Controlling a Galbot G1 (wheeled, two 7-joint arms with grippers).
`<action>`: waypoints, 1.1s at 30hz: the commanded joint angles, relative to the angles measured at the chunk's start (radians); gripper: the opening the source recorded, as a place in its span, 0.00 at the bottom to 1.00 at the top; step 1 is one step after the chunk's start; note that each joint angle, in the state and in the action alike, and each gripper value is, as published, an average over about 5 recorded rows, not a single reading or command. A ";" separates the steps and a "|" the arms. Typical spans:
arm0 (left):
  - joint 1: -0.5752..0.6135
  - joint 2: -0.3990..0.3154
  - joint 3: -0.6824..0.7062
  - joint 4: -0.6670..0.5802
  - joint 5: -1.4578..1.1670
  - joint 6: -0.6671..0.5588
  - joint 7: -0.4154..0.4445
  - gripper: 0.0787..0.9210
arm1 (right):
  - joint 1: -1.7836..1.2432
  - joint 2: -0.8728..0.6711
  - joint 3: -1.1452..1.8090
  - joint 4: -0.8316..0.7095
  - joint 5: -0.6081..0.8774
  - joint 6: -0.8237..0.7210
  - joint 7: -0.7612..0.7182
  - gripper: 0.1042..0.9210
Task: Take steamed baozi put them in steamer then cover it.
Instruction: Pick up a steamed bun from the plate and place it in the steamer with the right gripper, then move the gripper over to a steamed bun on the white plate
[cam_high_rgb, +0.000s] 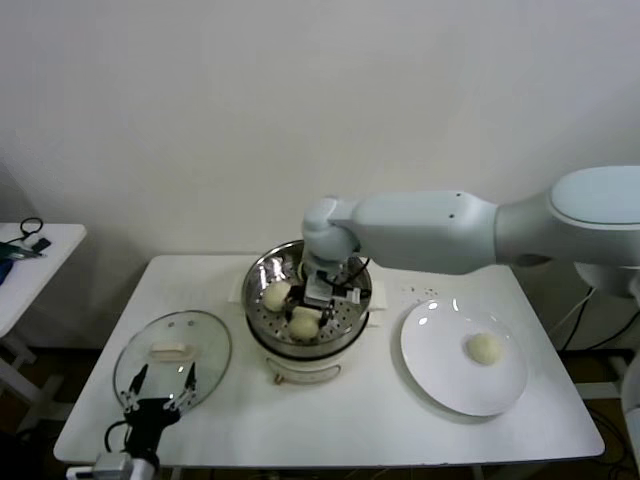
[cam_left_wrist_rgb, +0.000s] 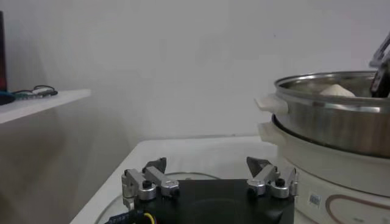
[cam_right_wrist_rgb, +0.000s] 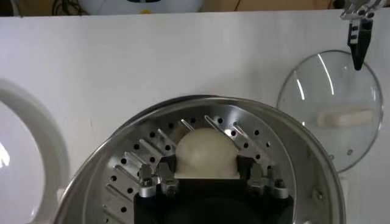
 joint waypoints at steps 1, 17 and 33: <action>-0.002 0.001 0.000 0.002 -0.001 0.000 0.000 0.88 | -0.038 0.033 0.000 -0.049 0.003 0.013 0.014 0.73; -0.005 0.003 0.003 0.004 -0.001 0.002 0.001 0.88 | 0.344 -0.246 -0.162 -0.038 0.509 -0.148 -0.245 0.88; -0.014 0.002 -0.005 -0.006 -0.015 0.006 0.002 0.88 | 0.064 -0.738 -0.173 0.002 0.296 -0.584 -0.098 0.88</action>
